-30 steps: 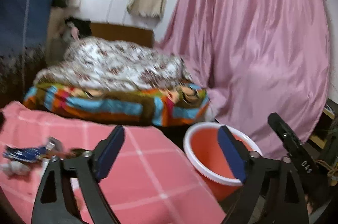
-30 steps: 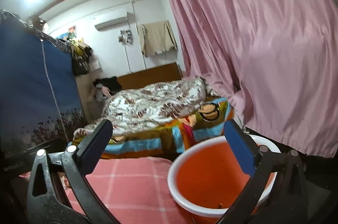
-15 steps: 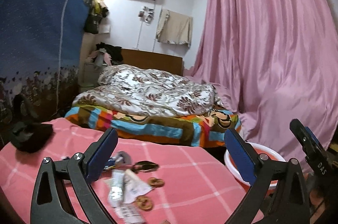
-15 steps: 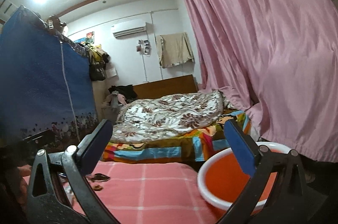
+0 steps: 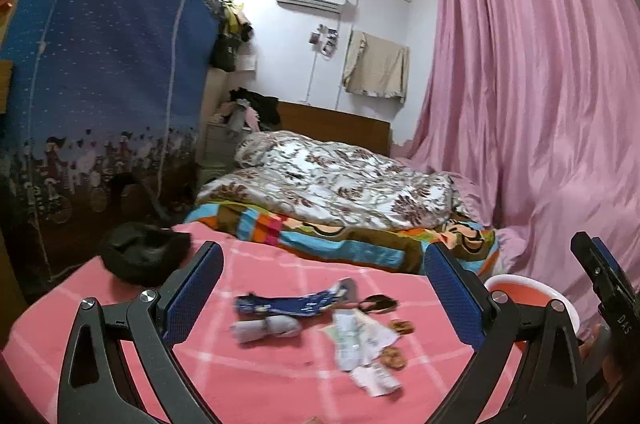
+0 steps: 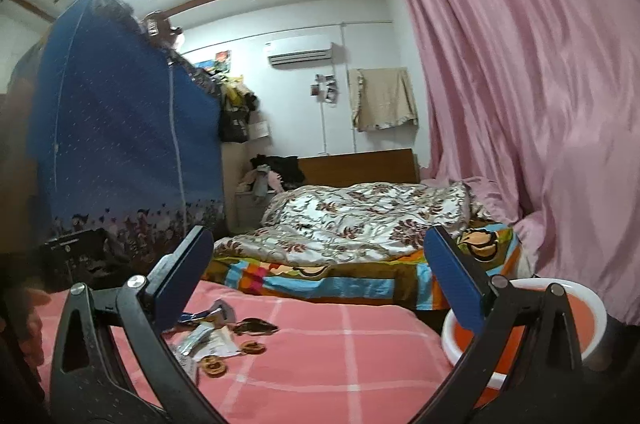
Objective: Collect trash
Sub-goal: 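Move both open tools back over the remaining trash on the bed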
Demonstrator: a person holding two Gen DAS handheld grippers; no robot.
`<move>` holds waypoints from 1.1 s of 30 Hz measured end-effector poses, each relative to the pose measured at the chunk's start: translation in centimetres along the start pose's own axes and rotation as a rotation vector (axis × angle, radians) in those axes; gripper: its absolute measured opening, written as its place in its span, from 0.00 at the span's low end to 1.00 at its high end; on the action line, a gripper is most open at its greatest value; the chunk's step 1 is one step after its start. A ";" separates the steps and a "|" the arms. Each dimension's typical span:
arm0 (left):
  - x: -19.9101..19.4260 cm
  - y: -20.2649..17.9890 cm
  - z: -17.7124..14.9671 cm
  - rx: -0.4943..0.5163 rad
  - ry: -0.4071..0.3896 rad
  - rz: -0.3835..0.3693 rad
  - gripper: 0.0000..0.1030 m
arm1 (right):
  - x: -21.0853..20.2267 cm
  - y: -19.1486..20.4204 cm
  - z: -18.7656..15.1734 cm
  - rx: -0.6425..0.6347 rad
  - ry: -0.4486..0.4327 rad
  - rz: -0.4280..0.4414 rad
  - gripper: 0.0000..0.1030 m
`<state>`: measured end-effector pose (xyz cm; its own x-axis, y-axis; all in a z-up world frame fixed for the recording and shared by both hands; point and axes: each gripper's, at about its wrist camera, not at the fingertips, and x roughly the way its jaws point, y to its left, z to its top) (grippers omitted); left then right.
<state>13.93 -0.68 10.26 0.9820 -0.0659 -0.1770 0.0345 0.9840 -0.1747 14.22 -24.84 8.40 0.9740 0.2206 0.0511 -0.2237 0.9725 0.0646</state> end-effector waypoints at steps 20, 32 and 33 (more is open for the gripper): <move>-1.3 4.3 -1.6 0.038 0.045 0.017 0.95 | 3.2 4.7 -3.3 -0.108 0.120 0.124 1.00; 3.5 5.1 -2.0 0.018 0.277 -0.054 0.92 | 5.9 6.1 -5.3 -0.154 0.287 0.187 0.89; 4.2 5.3 -2.1 0.011 0.312 -0.061 0.89 | 6.3 6.2 -5.7 -0.156 0.317 0.190 0.86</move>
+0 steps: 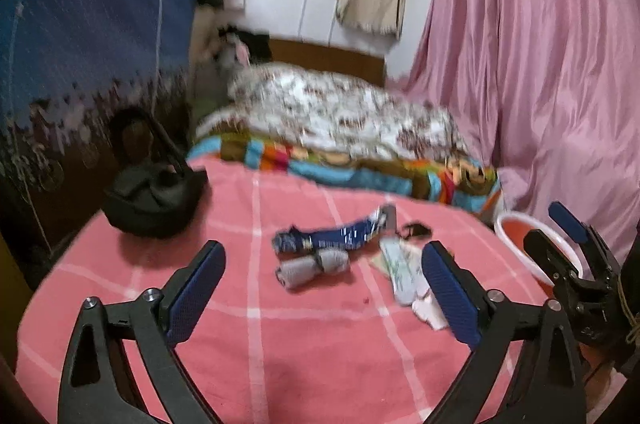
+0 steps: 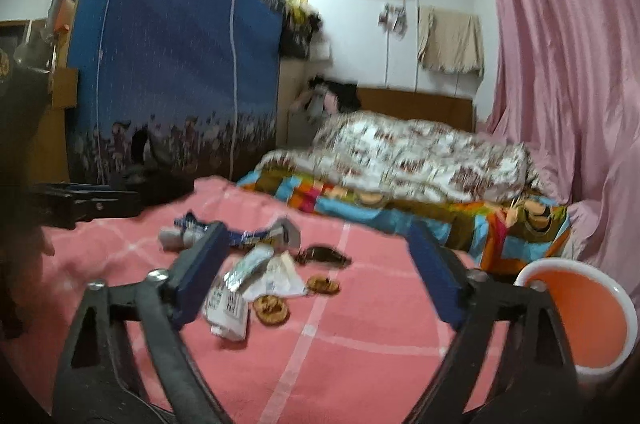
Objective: Collect trash
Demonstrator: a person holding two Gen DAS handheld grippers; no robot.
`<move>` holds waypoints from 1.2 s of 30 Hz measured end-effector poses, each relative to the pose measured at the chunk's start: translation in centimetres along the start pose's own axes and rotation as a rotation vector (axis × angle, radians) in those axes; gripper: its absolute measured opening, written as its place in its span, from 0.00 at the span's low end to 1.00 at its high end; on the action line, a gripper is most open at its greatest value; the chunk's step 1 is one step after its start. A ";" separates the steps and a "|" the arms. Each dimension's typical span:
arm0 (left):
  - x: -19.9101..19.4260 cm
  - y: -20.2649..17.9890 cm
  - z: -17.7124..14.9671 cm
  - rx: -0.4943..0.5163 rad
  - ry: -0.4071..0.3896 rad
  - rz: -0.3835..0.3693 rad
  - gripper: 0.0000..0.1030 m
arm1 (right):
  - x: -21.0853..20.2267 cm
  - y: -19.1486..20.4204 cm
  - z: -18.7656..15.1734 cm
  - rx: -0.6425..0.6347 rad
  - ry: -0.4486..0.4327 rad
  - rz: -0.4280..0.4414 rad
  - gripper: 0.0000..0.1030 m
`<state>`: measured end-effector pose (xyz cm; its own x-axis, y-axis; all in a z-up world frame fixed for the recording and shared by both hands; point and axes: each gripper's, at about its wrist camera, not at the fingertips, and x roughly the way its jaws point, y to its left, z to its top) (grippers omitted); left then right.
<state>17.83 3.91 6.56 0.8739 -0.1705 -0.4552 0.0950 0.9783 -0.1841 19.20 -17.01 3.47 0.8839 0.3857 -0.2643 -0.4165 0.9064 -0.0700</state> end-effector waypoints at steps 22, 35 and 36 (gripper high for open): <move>9.1 2.4 0.2 -0.096 0.360 -0.137 0.21 | 7.4 0.4 -3.2 0.001 0.426 0.131 0.53; 8.5 -0.5 -0.3 0.028 0.357 -0.175 0.01 | 6.8 -0.1 -3.2 0.043 0.414 0.167 0.34; 8.4 -0.8 -0.4 0.036 0.357 -0.175 0.01 | 6.7 -0.1 -3.3 0.043 0.413 0.168 0.34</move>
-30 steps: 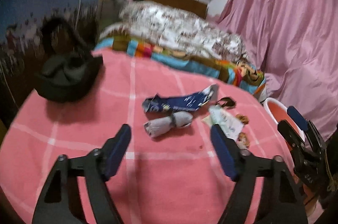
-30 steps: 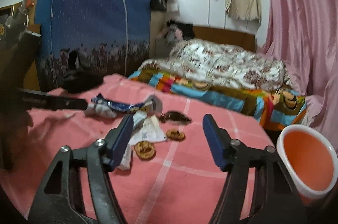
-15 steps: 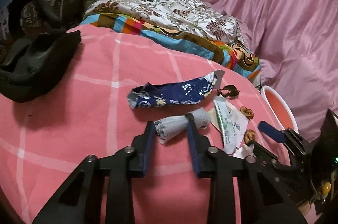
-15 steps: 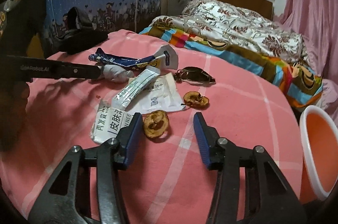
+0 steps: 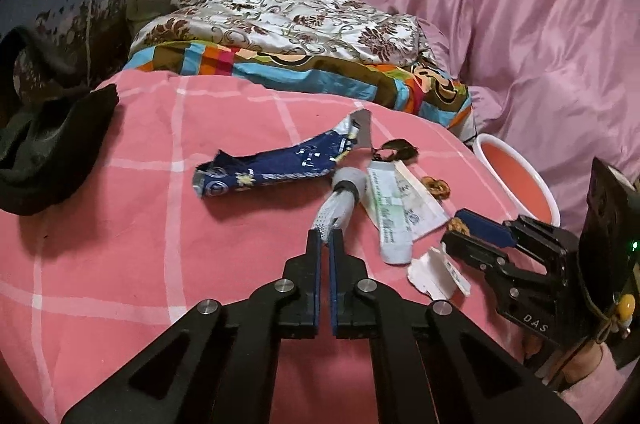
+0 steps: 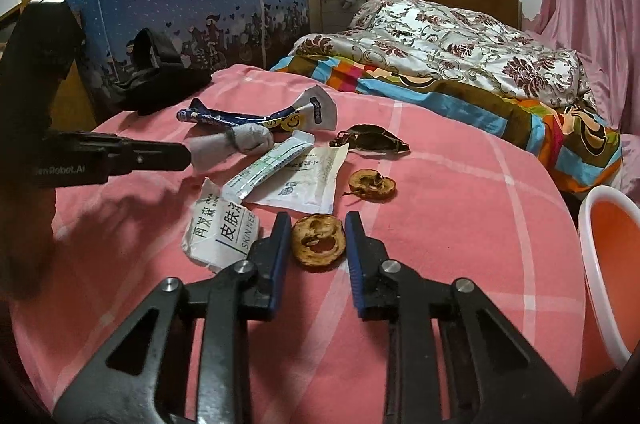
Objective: Collect trash
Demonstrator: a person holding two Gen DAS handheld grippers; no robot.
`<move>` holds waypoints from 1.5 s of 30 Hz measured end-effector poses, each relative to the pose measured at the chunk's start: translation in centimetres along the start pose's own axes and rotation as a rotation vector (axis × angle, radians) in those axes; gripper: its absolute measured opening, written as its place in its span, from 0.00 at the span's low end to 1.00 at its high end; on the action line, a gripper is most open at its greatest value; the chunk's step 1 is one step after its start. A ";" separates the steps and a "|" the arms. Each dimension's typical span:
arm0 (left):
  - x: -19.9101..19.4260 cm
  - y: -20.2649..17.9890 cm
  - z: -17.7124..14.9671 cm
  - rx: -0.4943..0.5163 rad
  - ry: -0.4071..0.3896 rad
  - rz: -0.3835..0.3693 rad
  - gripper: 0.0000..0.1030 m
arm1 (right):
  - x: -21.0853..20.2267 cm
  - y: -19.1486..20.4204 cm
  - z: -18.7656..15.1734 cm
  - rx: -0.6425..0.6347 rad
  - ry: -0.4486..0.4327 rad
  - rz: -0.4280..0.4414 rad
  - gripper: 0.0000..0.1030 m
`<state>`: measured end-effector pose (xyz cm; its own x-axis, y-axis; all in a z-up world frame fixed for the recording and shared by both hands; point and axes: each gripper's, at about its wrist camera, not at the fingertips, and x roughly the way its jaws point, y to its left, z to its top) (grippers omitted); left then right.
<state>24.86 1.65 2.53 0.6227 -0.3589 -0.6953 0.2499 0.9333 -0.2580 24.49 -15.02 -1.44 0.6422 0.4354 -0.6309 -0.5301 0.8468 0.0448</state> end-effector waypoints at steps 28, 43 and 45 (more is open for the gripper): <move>1.0 -1.4 1.1 -0.023 0.003 -0.043 0.39 | -0.3 -1.9 0.1 0.055 -0.013 -0.039 0.34; 3.1 -2.1 2.9 -0.101 0.034 -0.019 0.39 | -0.5 -2.2 -0.3 0.059 -0.012 -0.040 0.34; 3.5 -1.9 3.1 -0.104 0.050 -0.010 0.38 | -0.5 -2.2 -0.2 0.058 -0.013 -0.040 0.34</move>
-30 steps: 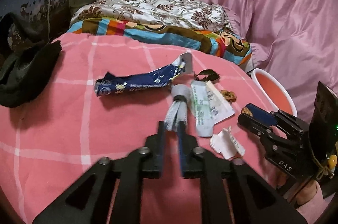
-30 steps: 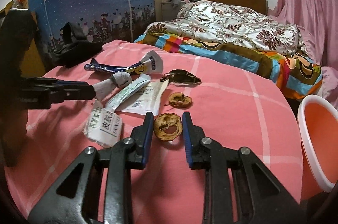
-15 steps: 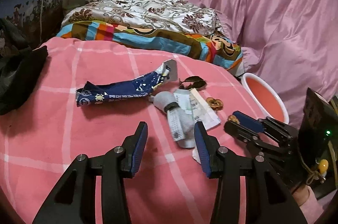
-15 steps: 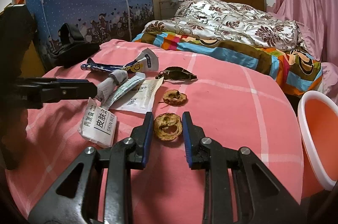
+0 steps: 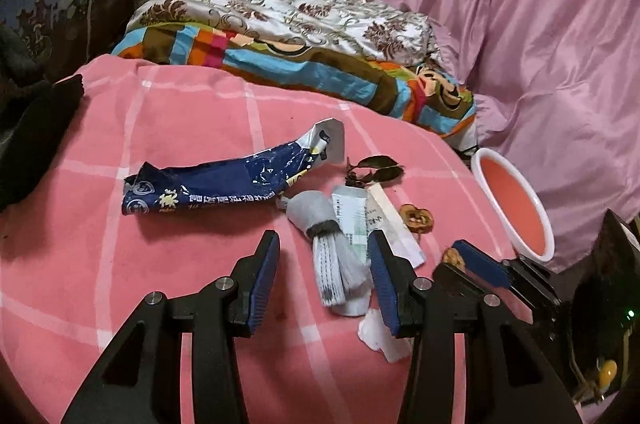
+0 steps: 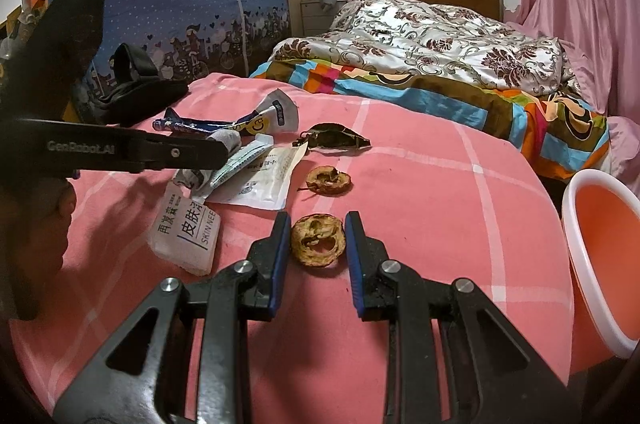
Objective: Collect trash
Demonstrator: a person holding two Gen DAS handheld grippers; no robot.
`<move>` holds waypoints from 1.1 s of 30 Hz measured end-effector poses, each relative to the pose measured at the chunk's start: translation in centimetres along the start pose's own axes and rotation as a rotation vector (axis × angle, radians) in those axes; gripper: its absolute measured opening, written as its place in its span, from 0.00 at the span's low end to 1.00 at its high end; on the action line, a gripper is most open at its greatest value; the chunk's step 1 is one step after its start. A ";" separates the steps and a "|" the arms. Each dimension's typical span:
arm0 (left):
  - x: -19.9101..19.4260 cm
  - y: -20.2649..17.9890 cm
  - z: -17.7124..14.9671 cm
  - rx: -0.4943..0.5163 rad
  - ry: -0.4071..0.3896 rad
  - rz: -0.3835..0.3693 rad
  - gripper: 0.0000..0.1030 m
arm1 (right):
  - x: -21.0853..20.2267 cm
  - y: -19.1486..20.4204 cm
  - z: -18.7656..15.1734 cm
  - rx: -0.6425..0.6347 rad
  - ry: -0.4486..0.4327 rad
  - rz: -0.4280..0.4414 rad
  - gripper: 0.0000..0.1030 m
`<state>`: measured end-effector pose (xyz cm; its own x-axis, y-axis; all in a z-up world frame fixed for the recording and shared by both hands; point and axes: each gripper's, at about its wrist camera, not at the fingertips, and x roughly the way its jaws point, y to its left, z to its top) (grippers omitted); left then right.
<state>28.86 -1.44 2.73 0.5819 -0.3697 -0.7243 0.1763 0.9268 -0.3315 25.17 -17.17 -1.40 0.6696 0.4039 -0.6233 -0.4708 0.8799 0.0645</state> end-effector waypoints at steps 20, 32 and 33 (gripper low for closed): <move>-4.8 -3.1 -3.2 0.074 -0.149 -0.034 0.06 | -6.6 -0.5 0.2 0.001 -0.258 -0.024 0.34; -8.1 -14.6 -3.6 0.368 -0.558 -0.130 0.06 | -17.0 -6.3 0.7 0.023 -0.675 -0.249 0.34; -8.0 -15.5 -3.5 0.392 -0.574 -0.141 0.07 | -17.6 -7.2 0.7 0.033 -0.687 -0.277 0.34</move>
<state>18.70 -13.10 11.57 0.8401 -0.4953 -0.2214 0.4907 0.8677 -0.0791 17.22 -30.47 9.62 0.9751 0.2217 0.0073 -0.2218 0.9751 0.0060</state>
